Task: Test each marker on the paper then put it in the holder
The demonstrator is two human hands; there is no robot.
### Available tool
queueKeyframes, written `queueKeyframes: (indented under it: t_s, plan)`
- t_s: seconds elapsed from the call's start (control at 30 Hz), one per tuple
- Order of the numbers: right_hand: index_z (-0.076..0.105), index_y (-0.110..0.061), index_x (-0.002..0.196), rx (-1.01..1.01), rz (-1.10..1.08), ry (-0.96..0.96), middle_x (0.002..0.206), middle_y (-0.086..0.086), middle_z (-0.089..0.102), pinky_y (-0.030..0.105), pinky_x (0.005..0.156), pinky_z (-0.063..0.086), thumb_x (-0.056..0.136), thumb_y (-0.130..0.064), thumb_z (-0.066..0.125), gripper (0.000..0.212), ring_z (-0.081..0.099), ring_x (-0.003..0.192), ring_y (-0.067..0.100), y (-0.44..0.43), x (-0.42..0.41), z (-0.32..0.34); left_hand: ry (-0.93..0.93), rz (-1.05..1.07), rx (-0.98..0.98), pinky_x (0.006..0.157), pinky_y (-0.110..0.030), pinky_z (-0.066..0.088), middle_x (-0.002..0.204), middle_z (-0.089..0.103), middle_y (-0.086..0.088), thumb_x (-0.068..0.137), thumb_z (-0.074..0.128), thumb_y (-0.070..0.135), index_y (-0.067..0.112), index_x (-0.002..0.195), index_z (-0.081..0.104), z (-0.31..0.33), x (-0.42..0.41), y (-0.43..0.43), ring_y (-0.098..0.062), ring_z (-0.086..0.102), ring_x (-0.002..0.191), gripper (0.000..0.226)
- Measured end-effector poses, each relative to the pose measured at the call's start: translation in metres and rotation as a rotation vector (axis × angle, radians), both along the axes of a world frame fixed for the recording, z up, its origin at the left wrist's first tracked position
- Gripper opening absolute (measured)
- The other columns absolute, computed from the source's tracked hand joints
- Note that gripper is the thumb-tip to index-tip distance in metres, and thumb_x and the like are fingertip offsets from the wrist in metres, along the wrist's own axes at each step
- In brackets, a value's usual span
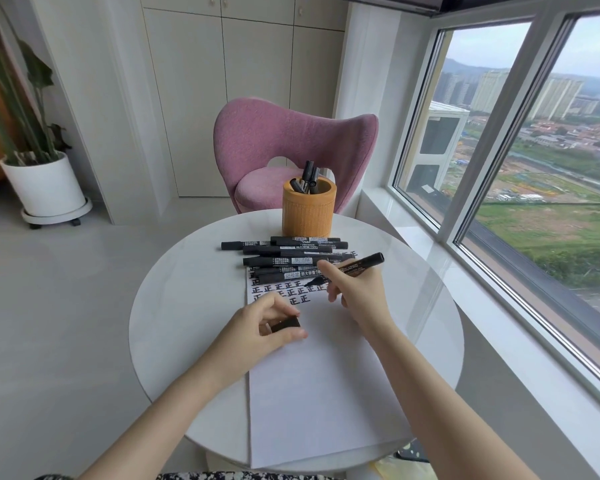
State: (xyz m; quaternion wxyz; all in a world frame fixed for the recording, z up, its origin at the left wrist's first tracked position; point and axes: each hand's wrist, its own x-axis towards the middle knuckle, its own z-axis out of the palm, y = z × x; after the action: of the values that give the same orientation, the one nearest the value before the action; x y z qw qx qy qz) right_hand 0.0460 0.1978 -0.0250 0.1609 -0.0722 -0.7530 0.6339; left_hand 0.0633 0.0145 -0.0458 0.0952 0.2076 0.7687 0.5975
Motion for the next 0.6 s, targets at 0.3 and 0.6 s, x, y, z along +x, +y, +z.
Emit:
queueKeyframes:
  t_s: [0.3,0.6]
  plan:
    - [0.032,-0.015,0.057,0.121,-0.134,0.054,0.050,-0.003,0.030,0.022,0.045,0.019,0.085,-0.013,0.060,0.039,0.024,0.050,0.009,0.001,-0.006,-0.016,0.035,0.017,-0.064,0.062,-0.009,0.037,0.088,0.073,0.008,0.075,0.078,0.015,0.024,0.082,0.061,0.003,0.003,0.002,0.001,0.061,0.077,0.020]
    - [0.036,-0.016,0.059,0.153,-0.129,0.076,0.048,-0.011,0.031,0.019,0.044,0.021,0.086,-0.013,0.061,0.037,0.025,0.048,0.004,0.000,-0.006,-0.019,0.033,0.010,-0.064,0.061,-0.011,0.036,0.089,0.073,0.004,0.076,0.077,0.017,0.022,0.085,0.061,0.002,0.003,0.002,-0.004,0.059,0.077,0.018]
